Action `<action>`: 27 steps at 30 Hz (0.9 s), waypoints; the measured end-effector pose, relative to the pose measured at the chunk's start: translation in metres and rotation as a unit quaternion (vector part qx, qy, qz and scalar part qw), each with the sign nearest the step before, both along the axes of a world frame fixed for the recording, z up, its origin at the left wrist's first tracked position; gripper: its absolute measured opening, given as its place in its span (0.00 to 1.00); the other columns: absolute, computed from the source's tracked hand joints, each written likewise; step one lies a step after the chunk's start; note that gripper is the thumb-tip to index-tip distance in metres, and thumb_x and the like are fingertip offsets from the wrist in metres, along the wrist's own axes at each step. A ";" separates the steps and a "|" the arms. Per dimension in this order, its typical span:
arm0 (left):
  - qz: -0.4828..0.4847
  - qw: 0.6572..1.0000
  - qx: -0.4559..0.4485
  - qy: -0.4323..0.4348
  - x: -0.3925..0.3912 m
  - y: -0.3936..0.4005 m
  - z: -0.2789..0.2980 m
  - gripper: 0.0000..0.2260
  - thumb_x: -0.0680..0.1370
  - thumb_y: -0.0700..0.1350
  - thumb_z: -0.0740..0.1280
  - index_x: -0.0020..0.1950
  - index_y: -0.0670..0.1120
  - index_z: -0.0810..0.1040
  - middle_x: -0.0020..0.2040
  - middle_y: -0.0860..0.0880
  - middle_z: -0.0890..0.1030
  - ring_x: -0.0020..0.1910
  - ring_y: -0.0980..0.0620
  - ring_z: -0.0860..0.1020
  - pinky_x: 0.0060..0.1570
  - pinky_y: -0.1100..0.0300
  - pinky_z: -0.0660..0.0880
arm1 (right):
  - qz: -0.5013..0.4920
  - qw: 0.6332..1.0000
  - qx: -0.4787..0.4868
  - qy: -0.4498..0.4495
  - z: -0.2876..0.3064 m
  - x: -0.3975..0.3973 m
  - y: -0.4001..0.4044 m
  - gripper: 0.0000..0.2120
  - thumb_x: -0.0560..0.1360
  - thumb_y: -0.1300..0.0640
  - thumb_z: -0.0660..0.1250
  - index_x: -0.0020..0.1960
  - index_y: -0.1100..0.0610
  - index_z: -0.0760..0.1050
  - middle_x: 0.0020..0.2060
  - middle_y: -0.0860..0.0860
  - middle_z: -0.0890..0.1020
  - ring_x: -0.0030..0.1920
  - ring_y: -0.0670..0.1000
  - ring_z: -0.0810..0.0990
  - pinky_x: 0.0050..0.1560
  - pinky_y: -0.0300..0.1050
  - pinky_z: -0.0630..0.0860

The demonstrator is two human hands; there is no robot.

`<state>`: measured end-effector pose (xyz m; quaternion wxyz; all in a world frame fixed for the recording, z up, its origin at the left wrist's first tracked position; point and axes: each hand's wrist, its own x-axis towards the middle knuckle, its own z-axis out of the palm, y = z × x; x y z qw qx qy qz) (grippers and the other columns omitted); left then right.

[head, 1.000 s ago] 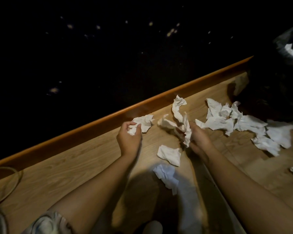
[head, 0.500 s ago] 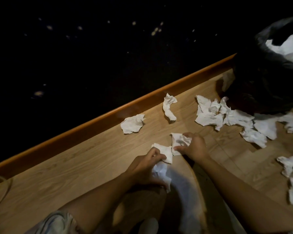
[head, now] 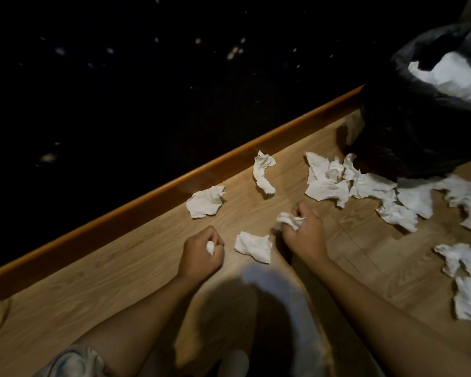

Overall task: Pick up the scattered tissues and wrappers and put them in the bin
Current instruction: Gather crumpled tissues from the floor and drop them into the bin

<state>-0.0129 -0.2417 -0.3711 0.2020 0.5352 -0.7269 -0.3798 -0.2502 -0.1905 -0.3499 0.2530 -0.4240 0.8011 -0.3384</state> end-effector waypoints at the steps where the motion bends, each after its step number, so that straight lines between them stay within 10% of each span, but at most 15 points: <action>1: 0.037 0.999 0.008 0.015 0.000 -0.001 0.001 0.10 0.74 0.38 0.69 0.40 0.51 0.72 0.40 0.51 0.81 0.42 0.53 0.80 0.44 0.55 0.81 | 0.038 0.999 -0.001 -0.022 0.002 0.009 0.000 0.13 0.69 0.55 0.73 0.47 0.50 0.70 0.43 0.51 0.77 0.42 0.49 0.78 0.37 0.46 0.78; 10: 0.087 0.994 0.011 0.070 -0.008 0.001 0.002 0.08 0.75 0.38 0.71 0.50 0.48 0.77 0.44 0.53 0.80 0.43 0.56 0.80 0.42 0.65 0.78 | 0.242 0.932 0.111 0.246 -0.024 0.052 0.017 0.19 0.75 0.44 0.66 0.63 0.50 0.73 0.56 0.50 0.79 0.58 0.51 0.75 0.68 0.54 0.55; 16: 0.083 0.988 0.020 0.126 -0.044 -0.011 0.027 0.07 0.75 0.41 0.72 0.50 0.50 0.78 0.45 0.58 0.80 0.46 0.63 0.78 0.43 0.71 0.73 | 0.269 0.934 0.021 0.233 0.014 0.017 0.001 0.15 0.72 0.52 0.71 0.56 0.53 0.76 0.54 0.50 0.72 0.54 0.51 0.70 0.50 0.40 0.67; 27: -0.166 0.950 -0.240 0.115 -0.184 -0.084 0.182 0.06 0.72 0.41 0.74 0.47 0.48 0.80 0.43 0.55 0.80 0.42 0.61 0.76 0.43 0.77 0.69 | 0.314 0.748 -0.162 0.563 0.187 -0.148 -0.026 0.11 0.69 0.62 0.63 0.51 0.60 0.76 0.48 0.58 0.77 0.52 0.60 0.74 0.51 0.53 0.75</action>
